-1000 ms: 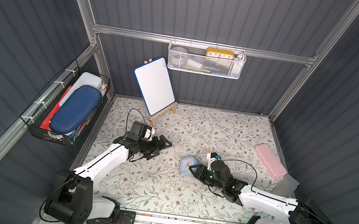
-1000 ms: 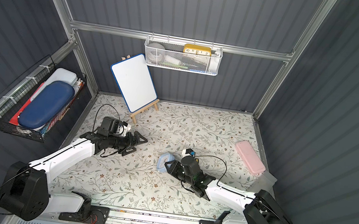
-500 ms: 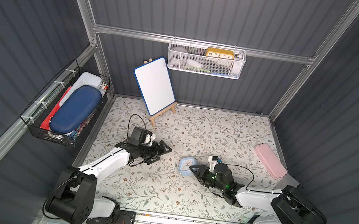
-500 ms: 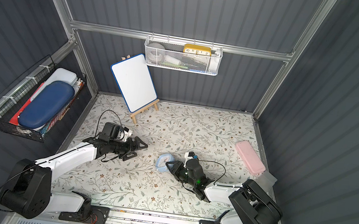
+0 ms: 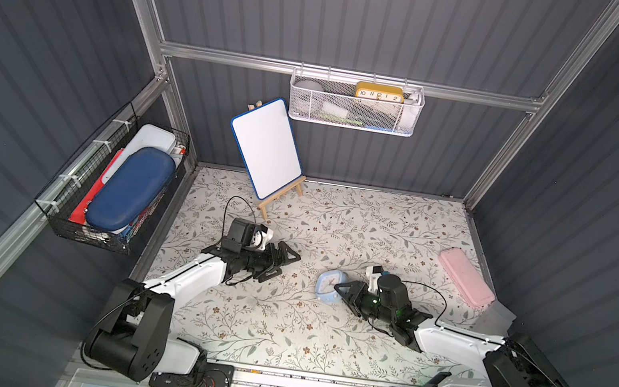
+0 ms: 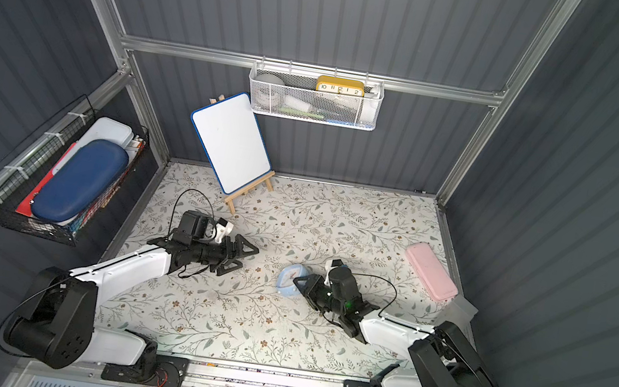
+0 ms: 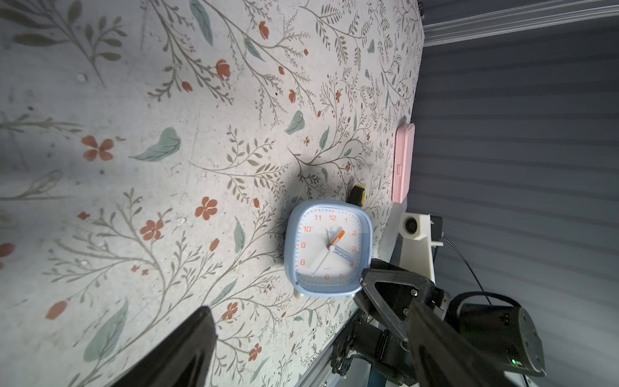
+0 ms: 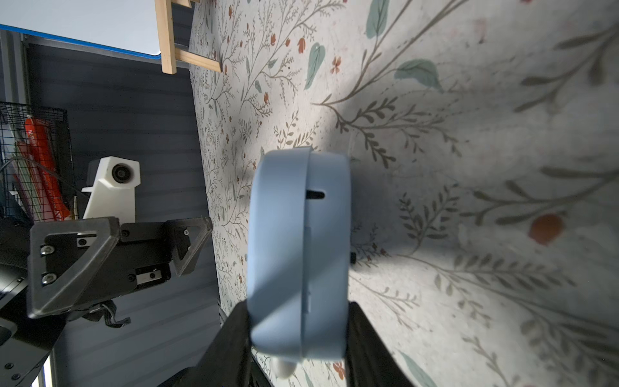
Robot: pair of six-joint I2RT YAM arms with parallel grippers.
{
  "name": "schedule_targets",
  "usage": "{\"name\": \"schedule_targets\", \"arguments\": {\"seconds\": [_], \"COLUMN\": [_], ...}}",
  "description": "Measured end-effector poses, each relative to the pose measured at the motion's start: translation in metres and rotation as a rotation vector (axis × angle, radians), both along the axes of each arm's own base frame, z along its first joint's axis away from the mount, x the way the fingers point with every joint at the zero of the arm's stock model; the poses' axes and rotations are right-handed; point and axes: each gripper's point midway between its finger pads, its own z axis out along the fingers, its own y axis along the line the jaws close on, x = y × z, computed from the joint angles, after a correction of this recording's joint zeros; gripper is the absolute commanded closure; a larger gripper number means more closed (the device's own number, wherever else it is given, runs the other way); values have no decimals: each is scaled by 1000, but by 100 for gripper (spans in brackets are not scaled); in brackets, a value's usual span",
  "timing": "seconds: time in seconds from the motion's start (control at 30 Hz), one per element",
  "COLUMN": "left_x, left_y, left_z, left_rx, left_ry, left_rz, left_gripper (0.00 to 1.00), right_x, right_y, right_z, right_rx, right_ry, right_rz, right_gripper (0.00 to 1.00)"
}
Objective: Remove the battery from the alarm
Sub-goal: Adjust the alarm at the center of the board.
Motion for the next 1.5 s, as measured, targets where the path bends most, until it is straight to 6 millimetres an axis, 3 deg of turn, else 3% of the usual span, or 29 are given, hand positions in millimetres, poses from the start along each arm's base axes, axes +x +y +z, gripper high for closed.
{"name": "schedule_targets", "arguments": {"seconds": [0.13,0.43,0.6,0.73,0.9,1.17,1.3,1.5], "left_x": [0,-33,-28,-18,-3,-3,-3,-4], "left_y": [-9,-52,-52,-55,-65,-66,-66,-66], "left_z": [-7,-61,-60,-53,-44,-49,-54,-61], "left_rx": [-28,-6,1,0,-13,-2,1,6], "left_ry": [-15,113,97,59,15,21,30,53], "left_rz": [-32,-192,-182,-171,-173,-171,-171,-171], "left_gripper": [7,9,9,10,10,11,12,14], "right_x": [3,8,6,-5,-2,-6,-5,24], "right_y": [5,15,12,0,2,-6,-11,-8], "right_z": [-4,-8,-13,-47,-47,-43,-31,40], "right_rx": [17,57,40,-22,2,-14,-65,-101], "right_ry": [-1,-22,-14,98,92,68,42,-137], "right_rz": [25,62,73,70,76,70,80,88], "right_gripper": [59,56,52,51,51,49,49,48]}}
